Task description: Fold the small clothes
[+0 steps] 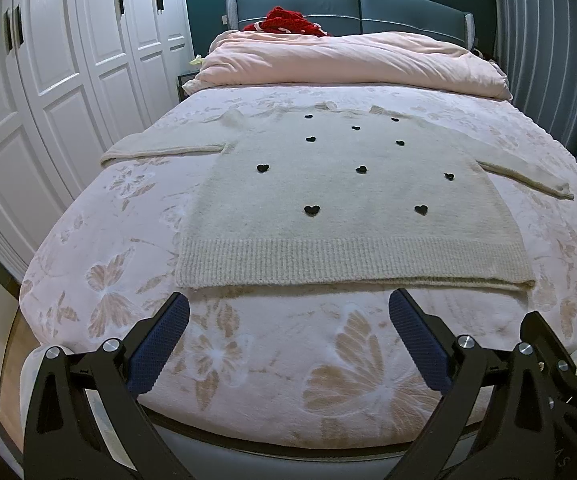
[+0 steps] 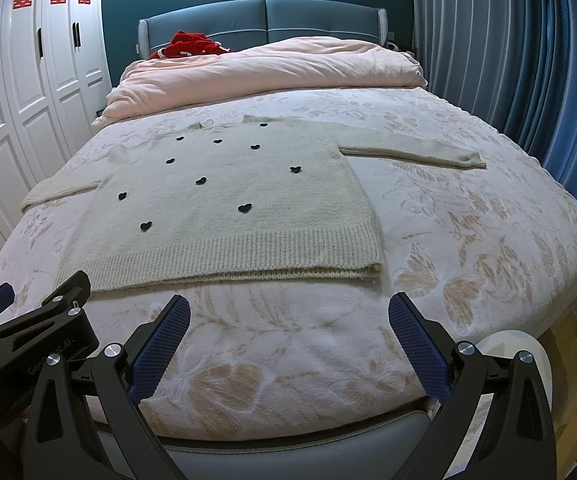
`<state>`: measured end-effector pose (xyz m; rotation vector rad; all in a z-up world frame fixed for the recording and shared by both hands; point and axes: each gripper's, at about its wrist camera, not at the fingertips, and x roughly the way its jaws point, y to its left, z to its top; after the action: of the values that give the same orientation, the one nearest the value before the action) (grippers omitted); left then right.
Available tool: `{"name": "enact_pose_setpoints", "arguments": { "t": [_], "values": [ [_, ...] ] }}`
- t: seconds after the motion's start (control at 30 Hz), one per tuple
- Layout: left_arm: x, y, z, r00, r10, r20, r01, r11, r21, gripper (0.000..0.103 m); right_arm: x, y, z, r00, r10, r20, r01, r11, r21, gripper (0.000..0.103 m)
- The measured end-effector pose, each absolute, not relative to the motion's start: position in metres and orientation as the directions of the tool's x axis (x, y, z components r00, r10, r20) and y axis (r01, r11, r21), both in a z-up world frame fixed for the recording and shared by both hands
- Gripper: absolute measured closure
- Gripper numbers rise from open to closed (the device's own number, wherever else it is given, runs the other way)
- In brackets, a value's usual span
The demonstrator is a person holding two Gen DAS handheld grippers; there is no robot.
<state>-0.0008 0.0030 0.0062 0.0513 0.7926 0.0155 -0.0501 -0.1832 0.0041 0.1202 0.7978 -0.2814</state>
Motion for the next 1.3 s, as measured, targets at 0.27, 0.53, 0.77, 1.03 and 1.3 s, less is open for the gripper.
{"name": "enact_pose_setpoints", "arguments": {
  "t": [0.27, 0.53, 0.77, 1.03, 1.3],
  "values": [
    [-0.0007, 0.0046, 0.0070, 0.703, 0.036, -0.710, 0.005, 0.998, 0.055, 0.005, -0.0501, -0.1833, 0.0039, 0.663, -0.202, -0.721, 0.293, 0.956, 0.002, 0.005],
    [-0.0019, 0.0050, 0.0080, 0.705, 0.040, -0.708, 0.004, 0.998, 0.061, 0.006, -0.0503, -0.1835, 0.0030, 0.662, -0.202, -0.722, 0.294, 0.956, 0.001, 0.005],
    [-0.0020, 0.0056, 0.0080, 0.705, 0.040, -0.708, 0.005, 0.998, 0.061, 0.006, -0.0502, -0.1842, 0.0015, 0.662, -0.203, -0.722, 0.294, 0.956, 0.001, 0.005],
    [-0.0022, 0.0068, 0.0091, 0.705, 0.042, -0.708, 0.005, 0.998, 0.063, 0.006, -0.0501, -0.1844, 0.0010, 0.661, -0.202, -0.723, 0.294, 0.956, 0.002, 0.005],
    [-0.0022, 0.0073, 0.0094, 0.704, 0.041, -0.709, 0.005, 0.998, 0.062, 0.006, -0.0497, -0.1846, 0.0003, 0.660, -0.201, -0.724, 0.294, 0.956, 0.003, 0.005]
  ]
}}
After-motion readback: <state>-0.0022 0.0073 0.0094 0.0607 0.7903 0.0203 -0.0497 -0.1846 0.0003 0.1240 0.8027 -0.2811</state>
